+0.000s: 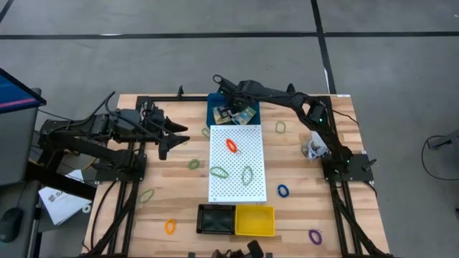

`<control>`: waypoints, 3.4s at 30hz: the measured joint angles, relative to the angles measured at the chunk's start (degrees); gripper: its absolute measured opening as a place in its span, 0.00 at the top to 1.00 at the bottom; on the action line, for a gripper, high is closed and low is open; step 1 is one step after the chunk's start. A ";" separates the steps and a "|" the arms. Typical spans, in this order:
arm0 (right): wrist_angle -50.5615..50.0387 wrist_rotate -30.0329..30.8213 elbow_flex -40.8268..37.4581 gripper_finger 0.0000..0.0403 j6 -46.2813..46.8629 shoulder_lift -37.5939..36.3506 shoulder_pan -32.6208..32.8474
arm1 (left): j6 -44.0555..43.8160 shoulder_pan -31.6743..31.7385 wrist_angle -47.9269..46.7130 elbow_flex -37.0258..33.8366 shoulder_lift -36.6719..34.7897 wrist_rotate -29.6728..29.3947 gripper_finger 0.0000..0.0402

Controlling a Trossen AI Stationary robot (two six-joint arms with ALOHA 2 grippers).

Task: Pick & Place Office Desk Supplies
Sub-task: Put the crayon box into the blue bin, then put the purple spring keychain into the yellow bin

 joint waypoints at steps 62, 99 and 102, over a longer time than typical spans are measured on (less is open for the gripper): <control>-1.34 -8.96 -9.21 1.00 4.09 -20.05 26.76 | -5.00 -2.88 -6.10 0.04 6.52 0.23 0.52; -18.59 13.49 -26.81 1.00 30.05 -50.90 52.44 | -19.53 -31.44 20.46 1.12 40.75 6.47 1.00; -18.62 15.78 -26.81 1.00 28.67 -51.22 53.93 | -19.13 -30.43 20.63 3.17 45.01 4.81 1.00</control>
